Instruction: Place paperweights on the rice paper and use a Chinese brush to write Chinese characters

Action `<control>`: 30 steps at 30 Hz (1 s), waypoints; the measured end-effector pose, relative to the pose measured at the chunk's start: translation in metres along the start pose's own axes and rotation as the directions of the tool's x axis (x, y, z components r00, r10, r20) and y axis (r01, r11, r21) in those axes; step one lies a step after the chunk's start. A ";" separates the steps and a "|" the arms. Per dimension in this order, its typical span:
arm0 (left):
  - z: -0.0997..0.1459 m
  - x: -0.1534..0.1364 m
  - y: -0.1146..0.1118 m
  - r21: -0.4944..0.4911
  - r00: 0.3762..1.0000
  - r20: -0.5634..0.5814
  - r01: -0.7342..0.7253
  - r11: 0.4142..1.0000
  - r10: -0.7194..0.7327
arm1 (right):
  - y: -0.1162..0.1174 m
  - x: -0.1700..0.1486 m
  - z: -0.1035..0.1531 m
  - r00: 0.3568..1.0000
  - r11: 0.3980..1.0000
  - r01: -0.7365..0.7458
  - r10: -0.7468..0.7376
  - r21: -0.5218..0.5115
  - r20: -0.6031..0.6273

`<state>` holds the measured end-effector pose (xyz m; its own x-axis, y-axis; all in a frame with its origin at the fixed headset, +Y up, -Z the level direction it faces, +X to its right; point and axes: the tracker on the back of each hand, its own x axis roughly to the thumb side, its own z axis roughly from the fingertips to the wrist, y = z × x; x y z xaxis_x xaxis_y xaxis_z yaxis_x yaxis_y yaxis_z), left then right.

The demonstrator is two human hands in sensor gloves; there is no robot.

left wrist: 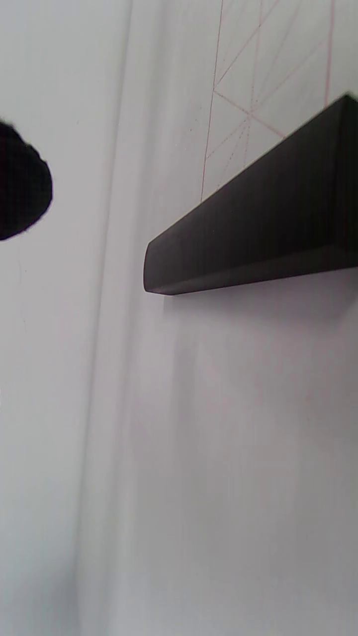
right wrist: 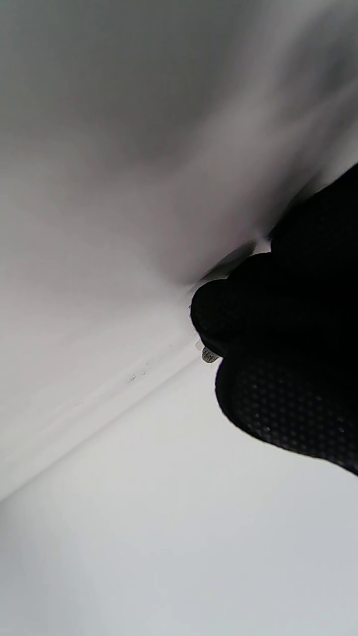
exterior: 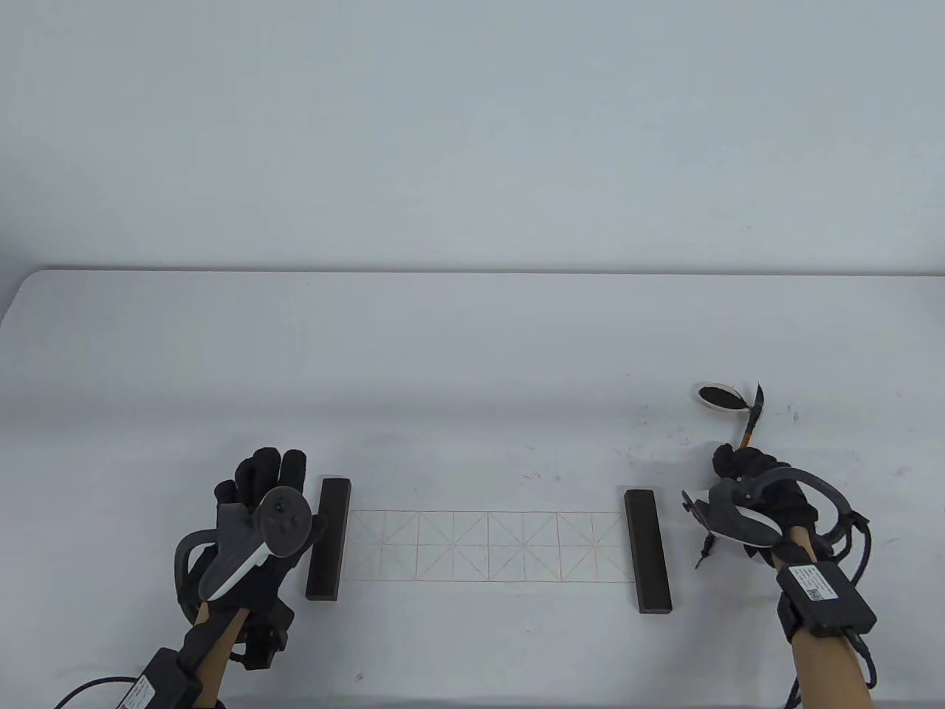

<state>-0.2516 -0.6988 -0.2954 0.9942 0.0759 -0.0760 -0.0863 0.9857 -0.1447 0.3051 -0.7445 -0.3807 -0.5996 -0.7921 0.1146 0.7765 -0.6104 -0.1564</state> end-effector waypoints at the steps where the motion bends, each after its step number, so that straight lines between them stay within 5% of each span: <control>1: 0.000 0.000 0.000 0.000 1.000 0.000 0.000 1.000 0.000 | 0.000 0.000 0.000 1.000 1.000 -0.002 0.002 -0.002 -0.003; 14: 0.000 -0.001 0.000 0.012 1.000 0.005 0.000 1.000 0.000 | -0.007 -0.005 0.004 0.997 0.997 -0.036 0.032 -0.064 -0.072; 20: 0.000 -0.002 0.001 0.026 1.000 0.014 -0.003 1.000 0.003 | -0.033 -0.036 0.010 0.976 0.992 0.032 -0.057 -0.123 -0.208; 30: 0.004 -0.002 0.002 0.056 0.999 0.035 -0.007 0.998 0.005 | -0.092 -0.103 0.030 0.787 0.874 0.356 -0.471 -0.331 -0.398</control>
<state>-0.2531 -0.6960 -0.2919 0.9954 0.0861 -0.0419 -0.0895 0.9921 -0.0884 0.3014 -0.6071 -0.3489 -0.9151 -0.3339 -0.2262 0.4009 -0.8139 -0.4204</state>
